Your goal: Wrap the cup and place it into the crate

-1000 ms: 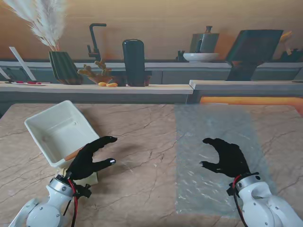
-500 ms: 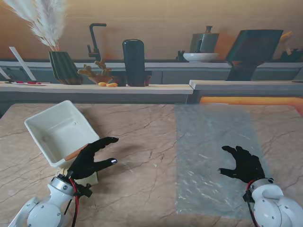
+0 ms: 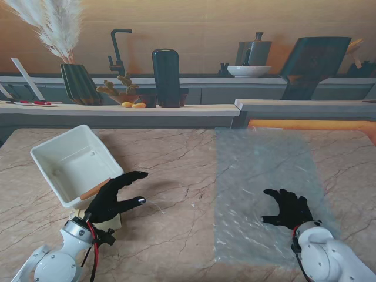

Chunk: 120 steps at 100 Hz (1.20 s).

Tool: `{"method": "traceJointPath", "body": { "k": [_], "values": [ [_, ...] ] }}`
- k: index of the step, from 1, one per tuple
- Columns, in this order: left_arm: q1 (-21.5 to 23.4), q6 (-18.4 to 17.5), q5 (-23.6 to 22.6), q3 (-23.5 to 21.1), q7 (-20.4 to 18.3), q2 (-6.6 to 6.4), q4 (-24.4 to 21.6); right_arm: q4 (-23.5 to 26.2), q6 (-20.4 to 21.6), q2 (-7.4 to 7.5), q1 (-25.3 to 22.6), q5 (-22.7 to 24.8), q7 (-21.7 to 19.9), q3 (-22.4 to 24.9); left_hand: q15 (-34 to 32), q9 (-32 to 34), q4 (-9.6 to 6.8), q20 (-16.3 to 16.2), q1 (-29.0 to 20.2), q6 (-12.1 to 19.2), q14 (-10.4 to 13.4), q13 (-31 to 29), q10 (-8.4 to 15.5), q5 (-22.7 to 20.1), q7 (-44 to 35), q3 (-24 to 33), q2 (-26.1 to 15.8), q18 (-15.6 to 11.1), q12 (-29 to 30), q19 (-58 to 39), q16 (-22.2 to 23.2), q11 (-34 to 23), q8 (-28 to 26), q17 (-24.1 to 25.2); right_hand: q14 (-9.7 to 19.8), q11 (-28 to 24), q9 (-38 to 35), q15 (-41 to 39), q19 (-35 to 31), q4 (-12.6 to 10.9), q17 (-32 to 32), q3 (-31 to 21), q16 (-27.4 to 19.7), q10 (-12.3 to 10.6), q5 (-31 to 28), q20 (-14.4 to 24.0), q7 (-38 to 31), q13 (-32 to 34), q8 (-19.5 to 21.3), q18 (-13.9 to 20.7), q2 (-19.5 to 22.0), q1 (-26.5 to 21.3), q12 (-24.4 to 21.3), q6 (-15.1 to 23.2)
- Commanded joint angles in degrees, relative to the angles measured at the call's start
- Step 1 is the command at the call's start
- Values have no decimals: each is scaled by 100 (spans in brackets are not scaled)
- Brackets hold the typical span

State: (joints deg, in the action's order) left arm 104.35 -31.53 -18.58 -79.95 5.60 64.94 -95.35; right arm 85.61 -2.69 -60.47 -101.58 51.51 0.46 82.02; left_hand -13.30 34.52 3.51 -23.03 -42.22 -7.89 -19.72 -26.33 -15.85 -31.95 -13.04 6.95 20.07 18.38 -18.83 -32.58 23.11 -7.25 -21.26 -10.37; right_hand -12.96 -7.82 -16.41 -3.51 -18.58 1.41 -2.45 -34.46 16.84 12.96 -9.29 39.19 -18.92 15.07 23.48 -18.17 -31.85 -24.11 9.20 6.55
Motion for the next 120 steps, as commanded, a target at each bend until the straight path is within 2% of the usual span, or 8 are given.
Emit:
{"method": "traceJointPath", "body": {
  "k": [1,36,63,92,120],
  "values": [
    [53,33,41,17,-30,14,-48,44,68,-31,98,38,-201,-119,-19,84,-52,-31,106,139,2,-84,29,-23,53,-190,-183,4,30,-65,53,103,-46,5,134,-112,116,-129,-422,12,-285,-22,38,-1,196,84,-48,185,-69,179,-1,-79,51,-63],
    [91,43,110,-9,-22,23,-78,-147,167,72,1041,-219,-990,-1030,-23,117,-80,-40,-26,136,-9,-89,20,-59,65,-517,-348,26,21,-111,57,112,-57,17,88,-308,-2,-236,-512,-13,-382,106,153,70,178,134,-56,405,-130,180,260,-141,170,-150],
    [88,28,162,-26,-52,21,-61,-95,116,168,1533,-276,-1670,-1688,-33,138,-99,-39,-98,139,-28,-111,23,-68,73,-697,-418,46,16,-121,65,114,-64,24,30,-387,-99,-293,-560,-29,-445,221,230,126,160,164,-18,523,-165,163,468,-148,237,-243],
    [84,12,176,-36,-56,21,-46,-212,288,184,1960,-371,-1751,-2296,-46,162,-105,-38,-128,150,-19,-138,34,-82,71,-769,-450,58,10,-126,75,109,-72,21,23,-457,-205,-332,-577,-49,-470,330,293,149,119,176,12,608,-177,184,691,-130,298,-281],
    [105,-16,161,-60,-5,33,-48,-475,322,132,2481,-873,-1731,-2979,-49,178,-106,-38,-141,142,-31,-145,22,-89,72,-782,-467,63,6,-132,80,107,-76,18,1,-489,-246,-340,-588,-63,-497,462,325,163,106,182,41,631,-171,175,999,-83,330,-310]
  ]
}}
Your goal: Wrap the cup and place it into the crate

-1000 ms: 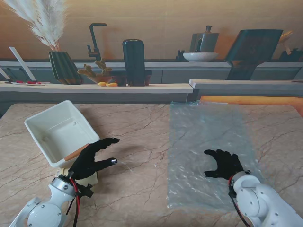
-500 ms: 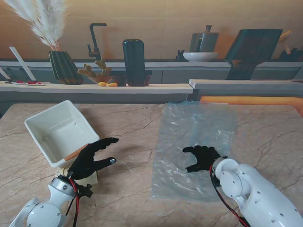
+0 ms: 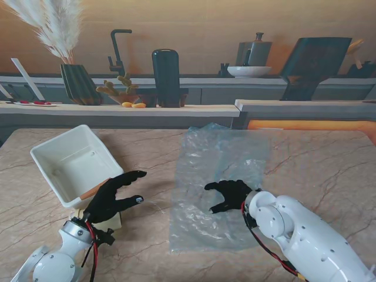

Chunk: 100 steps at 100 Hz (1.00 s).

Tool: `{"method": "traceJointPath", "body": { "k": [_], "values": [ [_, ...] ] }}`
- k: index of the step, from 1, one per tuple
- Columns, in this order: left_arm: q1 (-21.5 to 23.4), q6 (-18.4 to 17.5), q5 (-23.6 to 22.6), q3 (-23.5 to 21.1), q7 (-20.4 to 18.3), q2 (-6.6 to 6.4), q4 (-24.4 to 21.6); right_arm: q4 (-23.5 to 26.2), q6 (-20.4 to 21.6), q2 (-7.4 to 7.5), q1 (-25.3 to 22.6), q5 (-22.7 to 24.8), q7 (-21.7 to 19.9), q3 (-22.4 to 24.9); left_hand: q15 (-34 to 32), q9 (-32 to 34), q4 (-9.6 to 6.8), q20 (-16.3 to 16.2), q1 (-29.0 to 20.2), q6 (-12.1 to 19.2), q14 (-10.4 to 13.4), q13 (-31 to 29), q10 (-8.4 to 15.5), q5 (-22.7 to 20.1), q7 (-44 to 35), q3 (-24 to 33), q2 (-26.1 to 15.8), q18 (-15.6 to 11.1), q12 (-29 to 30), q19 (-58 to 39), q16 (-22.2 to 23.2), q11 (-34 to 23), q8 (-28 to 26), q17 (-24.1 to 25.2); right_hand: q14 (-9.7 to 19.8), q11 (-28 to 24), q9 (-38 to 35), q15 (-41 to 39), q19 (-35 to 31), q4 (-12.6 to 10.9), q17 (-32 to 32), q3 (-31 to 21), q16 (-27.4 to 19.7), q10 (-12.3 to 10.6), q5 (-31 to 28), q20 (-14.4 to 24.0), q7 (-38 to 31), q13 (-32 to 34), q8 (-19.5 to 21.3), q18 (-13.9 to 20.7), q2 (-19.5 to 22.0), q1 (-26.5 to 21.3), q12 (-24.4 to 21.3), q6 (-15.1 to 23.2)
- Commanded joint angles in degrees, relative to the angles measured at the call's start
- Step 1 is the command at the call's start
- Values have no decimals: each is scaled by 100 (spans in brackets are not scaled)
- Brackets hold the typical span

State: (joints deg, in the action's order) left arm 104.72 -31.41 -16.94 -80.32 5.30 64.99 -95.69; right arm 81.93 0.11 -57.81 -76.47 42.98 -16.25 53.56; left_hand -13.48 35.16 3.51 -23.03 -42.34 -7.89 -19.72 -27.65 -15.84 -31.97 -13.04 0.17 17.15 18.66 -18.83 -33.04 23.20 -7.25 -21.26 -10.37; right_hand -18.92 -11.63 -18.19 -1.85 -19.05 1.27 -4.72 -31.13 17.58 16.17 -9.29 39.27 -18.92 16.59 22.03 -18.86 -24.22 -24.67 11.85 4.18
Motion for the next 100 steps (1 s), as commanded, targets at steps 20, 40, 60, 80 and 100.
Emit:
{"method": "traceJointPath", "body": {
  "k": [20,40,60,80,100],
  "values": [
    [83,-54,0,-56,32,30,-4,-245,21,-184,256,-277,-8,-489,-29,115,-105,-37,-133,147,-27,-14,27,-88,73,-110,-180,34,5,-85,72,106,-78,21,593,-120,-69,-515,-549,-65,-300,178,262,-165,116,177,61,497,-18,225,278,-40,76,-83],
    [86,-70,12,-70,12,26,5,-250,-100,-247,271,-488,139,-534,-25,115,-105,-37,-140,140,-32,-7,22,-90,74,-111,-184,39,5,-87,72,109,-79,18,588,-140,-64,-522,-549,-74,-299,207,271,-139,121,177,73,500,-8,226,285,-64,84,-95],
    [102,-103,-7,-89,49,34,10,-109,-95,-236,80,-433,162,-389,-28,115,-104,-36,-138,150,-24,-19,20,-92,75,-114,-180,43,5,-86,73,109,-80,21,576,-154,-71,-527,-552,-81,-302,226,277,-135,111,179,77,506,3,226,296,-75,86,-101],
    [74,-123,-7,-83,26,28,45,4,-22,-209,-93,-252,192,-275,-28,119,-104,-36,-137,151,-27,-18,28,-93,72,-115,-181,42,4,-85,74,108,-82,14,578,-160,-84,-530,-552,-83,-305,236,280,-143,101,178,81,515,10,228,302,-82,85,-103],
    [73,-124,-10,-80,42,32,53,119,-21,-142,-267,105,91,-153,-31,124,-103,-37,-132,152,-21,-23,30,-93,74,-117,-187,41,3,-88,76,105,-81,15,577,-163,-106,-525,-549,-85,-299,243,279,-137,67,177,80,513,18,233,298,-88,84,-104]
  ]
}}
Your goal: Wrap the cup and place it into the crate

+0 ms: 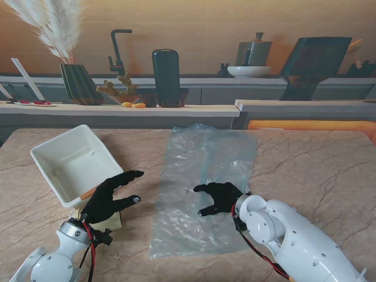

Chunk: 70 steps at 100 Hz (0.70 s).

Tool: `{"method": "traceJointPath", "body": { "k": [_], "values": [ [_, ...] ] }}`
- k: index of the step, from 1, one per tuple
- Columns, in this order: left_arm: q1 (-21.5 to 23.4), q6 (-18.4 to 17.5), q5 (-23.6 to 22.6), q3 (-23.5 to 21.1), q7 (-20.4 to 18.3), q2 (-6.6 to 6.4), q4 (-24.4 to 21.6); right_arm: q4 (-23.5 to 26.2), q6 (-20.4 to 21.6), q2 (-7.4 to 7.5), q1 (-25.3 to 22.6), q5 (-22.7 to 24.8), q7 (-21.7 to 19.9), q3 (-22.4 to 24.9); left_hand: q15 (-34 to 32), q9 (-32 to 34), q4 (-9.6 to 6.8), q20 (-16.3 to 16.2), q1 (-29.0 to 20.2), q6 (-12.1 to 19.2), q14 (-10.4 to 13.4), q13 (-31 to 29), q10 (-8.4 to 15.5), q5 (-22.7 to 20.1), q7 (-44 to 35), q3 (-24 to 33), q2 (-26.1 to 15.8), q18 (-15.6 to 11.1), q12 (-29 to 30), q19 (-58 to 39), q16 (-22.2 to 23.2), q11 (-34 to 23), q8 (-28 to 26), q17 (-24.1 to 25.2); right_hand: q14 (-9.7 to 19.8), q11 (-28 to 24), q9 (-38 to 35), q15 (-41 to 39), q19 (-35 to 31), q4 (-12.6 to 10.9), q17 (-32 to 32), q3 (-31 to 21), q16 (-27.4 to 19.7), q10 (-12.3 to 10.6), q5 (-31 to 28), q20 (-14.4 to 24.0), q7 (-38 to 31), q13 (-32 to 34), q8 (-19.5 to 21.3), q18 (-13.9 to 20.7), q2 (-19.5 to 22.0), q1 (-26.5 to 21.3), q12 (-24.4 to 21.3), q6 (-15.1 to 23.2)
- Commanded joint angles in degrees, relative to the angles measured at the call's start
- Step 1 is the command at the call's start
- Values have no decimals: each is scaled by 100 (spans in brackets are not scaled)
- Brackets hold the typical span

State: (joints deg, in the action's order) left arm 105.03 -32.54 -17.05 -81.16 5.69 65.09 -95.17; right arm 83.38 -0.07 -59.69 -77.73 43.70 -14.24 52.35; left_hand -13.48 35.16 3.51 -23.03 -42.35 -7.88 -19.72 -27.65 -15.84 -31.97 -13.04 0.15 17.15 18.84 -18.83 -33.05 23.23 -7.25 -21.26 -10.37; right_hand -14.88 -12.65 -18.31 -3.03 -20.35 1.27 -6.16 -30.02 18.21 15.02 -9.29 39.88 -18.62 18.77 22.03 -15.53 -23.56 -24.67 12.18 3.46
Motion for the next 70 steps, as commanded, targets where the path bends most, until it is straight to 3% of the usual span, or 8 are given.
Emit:
{"method": "traceJointPath", "body": {
  "k": [1,24,43,70],
  "values": [
    [42,-11,1,5,4,21,1,-21,-5,49,-148,51,-120,-26,-29,123,-104,-37,-134,148,-29,-17,34,-92,75,-113,-186,20,3,-86,72,106,-81,19,177,-60,-95,-405,-418,-85,-154,133,215,-23,64,115,49,292,19,-96,226,-91,51,-32],
    [35,-16,-4,6,11,22,11,110,-56,120,-370,470,-283,165,-32,121,-103,-39,-133,160,-10,-24,31,-95,69,-113,-186,24,3,-93,74,106,-83,16,171,-72,-178,-401,-409,-82,-135,139,214,-34,-103,112,2,301,41,-87,223,-94,55,-29],
    [13,7,8,18,-21,16,23,79,-107,87,-423,496,-83,229,-32,123,-104,-37,-139,151,-26,-26,31,-92,70,-112,-183,23,3,-91,74,105,-81,20,176,-52,-232,-385,-397,-84,-107,128,210,-49,-196,108,-19,273,58,-68,168,-160,55,37],
    [8,12,33,20,-22,18,31,-204,49,1,-76,318,303,-73,-33,125,-103,-37,-134,155,-22,-24,25,-92,70,-113,-197,29,2,-96,76,104,-79,19,214,-13,-364,-323,-353,-86,-25,112,179,-141,-440,90,-137,178,119,-49,64,-194,66,173]
  ]
}}
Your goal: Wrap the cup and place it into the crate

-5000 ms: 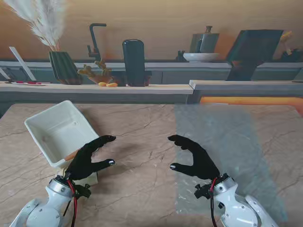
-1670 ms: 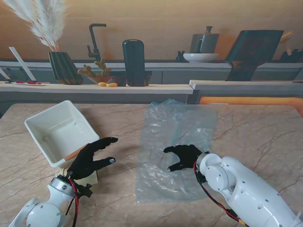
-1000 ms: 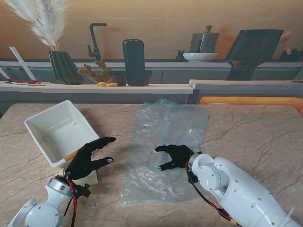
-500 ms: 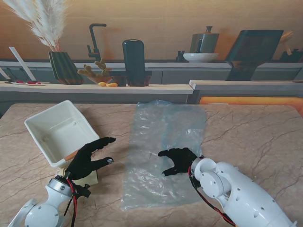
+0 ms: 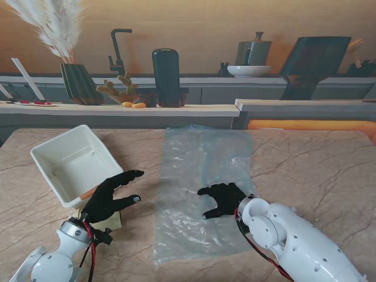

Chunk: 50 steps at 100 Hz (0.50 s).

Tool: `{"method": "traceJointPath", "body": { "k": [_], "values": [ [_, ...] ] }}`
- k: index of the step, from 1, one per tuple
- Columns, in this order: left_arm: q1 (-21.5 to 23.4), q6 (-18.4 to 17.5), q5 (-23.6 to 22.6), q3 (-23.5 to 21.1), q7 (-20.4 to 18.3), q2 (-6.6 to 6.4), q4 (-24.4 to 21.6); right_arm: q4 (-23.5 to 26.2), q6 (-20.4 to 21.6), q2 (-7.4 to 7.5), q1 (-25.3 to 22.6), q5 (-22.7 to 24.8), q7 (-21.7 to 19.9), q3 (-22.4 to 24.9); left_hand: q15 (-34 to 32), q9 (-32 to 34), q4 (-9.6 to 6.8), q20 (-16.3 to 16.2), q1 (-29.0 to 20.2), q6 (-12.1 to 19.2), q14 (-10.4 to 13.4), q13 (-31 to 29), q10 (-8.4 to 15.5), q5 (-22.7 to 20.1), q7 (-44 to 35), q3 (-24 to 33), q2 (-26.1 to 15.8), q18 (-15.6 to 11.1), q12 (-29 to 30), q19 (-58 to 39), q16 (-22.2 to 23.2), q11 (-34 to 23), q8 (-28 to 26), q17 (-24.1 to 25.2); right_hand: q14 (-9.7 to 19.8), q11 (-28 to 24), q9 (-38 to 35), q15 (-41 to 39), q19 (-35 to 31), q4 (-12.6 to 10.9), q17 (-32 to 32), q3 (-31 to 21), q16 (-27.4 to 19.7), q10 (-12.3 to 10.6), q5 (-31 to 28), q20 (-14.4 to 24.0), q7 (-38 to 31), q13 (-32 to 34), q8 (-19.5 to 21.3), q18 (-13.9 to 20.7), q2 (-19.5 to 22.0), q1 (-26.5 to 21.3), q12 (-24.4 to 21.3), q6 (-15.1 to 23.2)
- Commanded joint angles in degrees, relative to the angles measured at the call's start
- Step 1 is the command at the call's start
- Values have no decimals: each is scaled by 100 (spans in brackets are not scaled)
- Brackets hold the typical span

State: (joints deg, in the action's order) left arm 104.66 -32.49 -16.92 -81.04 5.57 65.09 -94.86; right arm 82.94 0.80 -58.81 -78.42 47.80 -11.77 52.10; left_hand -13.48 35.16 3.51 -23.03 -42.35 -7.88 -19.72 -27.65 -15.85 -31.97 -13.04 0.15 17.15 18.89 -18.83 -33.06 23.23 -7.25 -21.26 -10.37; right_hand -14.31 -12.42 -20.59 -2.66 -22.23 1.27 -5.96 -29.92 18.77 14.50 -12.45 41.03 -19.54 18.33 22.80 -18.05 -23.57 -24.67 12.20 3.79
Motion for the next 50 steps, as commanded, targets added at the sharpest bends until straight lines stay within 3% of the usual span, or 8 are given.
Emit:
{"method": "traceJointPath", "body": {
  "k": [1,27,50],
  "values": [
    [45,7,22,7,-10,19,1,-171,-39,-91,7,-104,68,-56,-36,128,-103,-38,-129,161,-27,-30,32,-96,68,-115,-198,20,2,-97,76,103,-80,14,151,-32,-134,-357,-162,-86,-39,100,122,-85,-134,-25,-50,215,45,207,59,-198,64,141],
    [50,4,22,-9,16,26,4,45,52,-107,-105,-206,76,72,-37,133,-103,-37,-133,158,-22,-33,36,-98,68,-114,-205,29,2,-98,76,102,-79,21,151,12,-137,-361,-168,-80,-46,92,114,-61,-143,-20,-48,228,62,213,81,-177,83,99],
    [50,-27,7,-19,1,21,14,317,25,-145,-418,-113,341,342,-39,142,-103,-36,-141,151,-24,-40,32,-106,65,-114,-201,34,0,-98,76,99,-79,14,136,29,-154,-359,-169,-78,-56,91,107,-35,-157,-20,-18,232,62,204,79,-171,94,55]
  ]
}}
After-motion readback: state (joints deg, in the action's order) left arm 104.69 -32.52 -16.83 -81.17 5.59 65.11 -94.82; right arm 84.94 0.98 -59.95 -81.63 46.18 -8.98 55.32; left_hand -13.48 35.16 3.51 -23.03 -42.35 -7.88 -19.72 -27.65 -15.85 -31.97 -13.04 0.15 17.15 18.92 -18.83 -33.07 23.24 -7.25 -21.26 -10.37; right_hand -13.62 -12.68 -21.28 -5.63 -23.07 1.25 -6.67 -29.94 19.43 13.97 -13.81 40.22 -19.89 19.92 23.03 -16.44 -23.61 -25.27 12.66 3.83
